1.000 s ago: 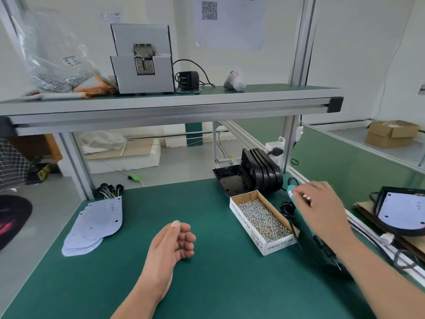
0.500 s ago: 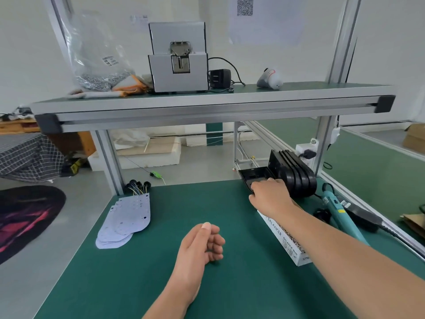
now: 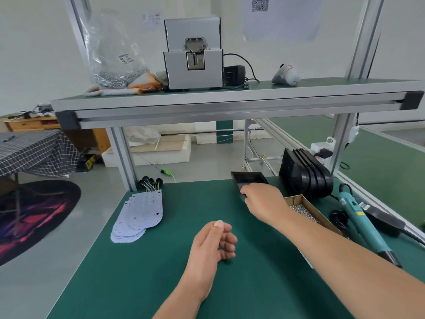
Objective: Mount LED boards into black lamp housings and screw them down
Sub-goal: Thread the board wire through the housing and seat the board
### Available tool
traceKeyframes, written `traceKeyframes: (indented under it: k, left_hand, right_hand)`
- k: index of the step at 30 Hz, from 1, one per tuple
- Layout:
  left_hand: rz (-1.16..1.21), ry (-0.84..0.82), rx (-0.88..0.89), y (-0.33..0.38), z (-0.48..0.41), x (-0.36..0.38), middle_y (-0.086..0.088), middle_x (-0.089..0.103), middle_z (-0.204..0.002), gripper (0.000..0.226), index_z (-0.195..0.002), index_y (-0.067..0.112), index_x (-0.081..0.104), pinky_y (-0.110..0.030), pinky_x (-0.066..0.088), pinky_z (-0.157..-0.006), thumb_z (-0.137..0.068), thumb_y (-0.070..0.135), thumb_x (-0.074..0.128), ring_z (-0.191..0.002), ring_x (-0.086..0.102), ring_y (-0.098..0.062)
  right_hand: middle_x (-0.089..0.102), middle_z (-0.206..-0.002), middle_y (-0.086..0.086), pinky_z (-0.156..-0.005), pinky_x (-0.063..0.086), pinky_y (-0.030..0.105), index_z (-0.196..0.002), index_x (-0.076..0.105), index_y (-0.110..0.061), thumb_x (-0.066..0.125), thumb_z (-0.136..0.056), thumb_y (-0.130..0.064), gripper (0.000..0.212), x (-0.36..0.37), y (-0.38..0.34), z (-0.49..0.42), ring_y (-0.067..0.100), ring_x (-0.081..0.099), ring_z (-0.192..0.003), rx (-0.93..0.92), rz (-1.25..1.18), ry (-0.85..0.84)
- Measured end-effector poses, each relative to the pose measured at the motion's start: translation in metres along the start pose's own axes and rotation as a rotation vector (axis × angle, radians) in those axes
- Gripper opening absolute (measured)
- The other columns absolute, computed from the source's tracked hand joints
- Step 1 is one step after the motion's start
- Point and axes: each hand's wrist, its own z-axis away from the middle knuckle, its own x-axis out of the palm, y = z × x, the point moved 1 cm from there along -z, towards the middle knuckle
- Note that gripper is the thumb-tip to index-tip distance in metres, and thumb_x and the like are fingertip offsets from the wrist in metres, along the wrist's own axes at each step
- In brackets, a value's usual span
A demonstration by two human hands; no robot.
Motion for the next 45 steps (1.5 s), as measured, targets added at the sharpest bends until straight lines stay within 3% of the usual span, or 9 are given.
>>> traceKeyframes:
  k: [8, 15, 20, 23, 27, 31, 37, 41, 45]
  left_hand:
    - [-0.006, 0.038, 0.037, 0.003, 0.004, 0.004, -0.011, 0.072, -0.084, 0.032, -0.088, 0.020, 0.077, -0.032, 0.054, -0.063, -0.093, 0.041, 0.053, -0.071, 0.062, -0.021]
    - [-0.101, 0.104, 0.104, 0.008, 0.008, 0.003, -0.005, 0.068, -0.077, 0.036, -0.085, 0.020, 0.073, -0.028, 0.045, -0.053, -0.080, 0.053, 0.059, -0.064, 0.053, -0.016]
    - [-0.377, 0.264, 0.174, 0.008, 0.001, -0.009, 0.010, 0.062, -0.068, 0.025, -0.084, 0.026, 0.065, -0.031, 0.040, -0.056, -0.098, 0.045, 0.058, -0.057, 0.043, -0.011]
    - [-0.550, 0.456, 0.194, 0.016, -0.010, -0.034, 0.016, 0.063, -0.070, 0.014, -0.092, 0.036, 0.063, -0.031, 0.042, -0.054, -0.103, 0.039, 0.056, -0.052, 0.044, -0.009]
    - [-0.834, 0.693, 0.158, 0.034, -0.025, -0.079, 0.013, 0.070, -0.101, 0.012, -0.108, 0.035, 0.065, -0.042, 0.051, -0.080, -0.102, 0.035, 0.054, -0.097, 0.063, -0.023]
    - [-1.086, 0.848, -0.074, 0.040, -0.034, -0.120, -0.018, 0.053, -0.147, 0.053, -0.145, 0.010, 0.058, -0.051, 0.034, -0.112, -0.103, 0.043, 0.057, -0.137, 0.039, -0.039]
    - [-1.289, 0.806, -0.254, 0.034, -0.048, -0.143, -0.017, 0.044, -0.148, 0.085, -0.142, -0.004, 0.055, -0.049, 0.037, -0.109, -0.099, 0.069, 0.048, -0.133, 0.036, -0.039]
    - [-1.309, 0.832, -0.266, 0.034, -0.049, -0.143, -0.019, 0.045, -0.145, 0.074, -0.143, -0.005, 0.052, -0.049, 0.038, -0.108, -0.099, 0.054, 0.061, -0.132, 0.037, -0.040]
    - [-1.104, 0.879, -0.247, 0.039, -0.049, -0.143, -0.023, 0.046, -0.145, 0.065, -0.141, -0.001, 0.051, -0.052, 0.034, -0.112, -0.091, 0.034, 0.074, -0.135, 0.038, -0.042]
  right_hand:
    - [0.053, -0.090, -0.005, -0.068, 0.047, 0.042, -0.093, 0.052, -0.026, 0.046, -0.098, -0.028, 0.008, -0.004, -0.044, 0.073, 0.023, 0.059, -0.094, -0.275, -0.100, 0.033]
    - [0.057, -0.100, -0.004, -0.081, 0.050, 0.041, -0.113, 0.057, -0.024, 0.032, -0.100, -0.038, 0.032, -0.013, -0.056, 0.141, 0.023, 0.059, -0.099, -0.360, -0.107, 0.058]
    - [0.060, -0.077, -0.016, -0.053, 0.050, 0.021, -0.101, 0.076, -0.033, 0.067, -0.079, -0.042, 0.025, -0.033, -0.065, 0.171, 0.006, 0.062, -0.071, -0.426, -0.094, 0.117]
    - [0.061, -0.082, -0.015, -0.055, 0.049, 0.020, -0.106, 0.075, -0.033, 0.069, -0.081, -0.039, 0.026, -0.038, -0.068, 0.179, 0.007, 0.062, -0.076, -0.454, -0.092, 0.049]
    - [0.054, -0.066, -0.017, -0.043, 0.037, 0.017, -0.079, 0.072, -0.037, 0.073, -0.066, -0.044, 0.015, -0.041, -0.070, 0.183, 0.002, 0.054, -0.062, -0.476, -0.041, 0.059]
    - [0.050, -0.060, -0.016, -0.044, 0.024, 0.017, -0.070, 0.065, -0.039, 0.062, -0.067, -0.049, 0.011, -0.039, -0.073, 0.184, 0.000, 0.050, -0.058, -0.519, 0.020, 0.083]
    - [0.043, -0.063, -0.012, -0.052, 0.018, 0.017, -0.076, 0.059, -0.042, 0.053, -0.081, -0.054, 0.014, -0.036, -0.068, 0.181, 0.001, 0.044, -0.062, -0.576, 0.022, 0.146]
    - [0.041, -0.064, -0.011, -0.055, 0.016, 0.017, -0.079, 0.060, -0.042, 0.055, -0.083, -0.053, 0.013, -0.033, -0.066, 0.181, 0.002, 0.042, -0.064, -0.578, -0.030, 0.170]
    - [0.043, -0.064, -0.012, -0.053, 0.020, 0.016, -0.083, 0.063, -0.045, 0.056, -0.082, -0.053, 0.011, -0.033, -0.064, 0.181, 0.001, 0.044, -0.064, -0.567, -0.050, 0.148]
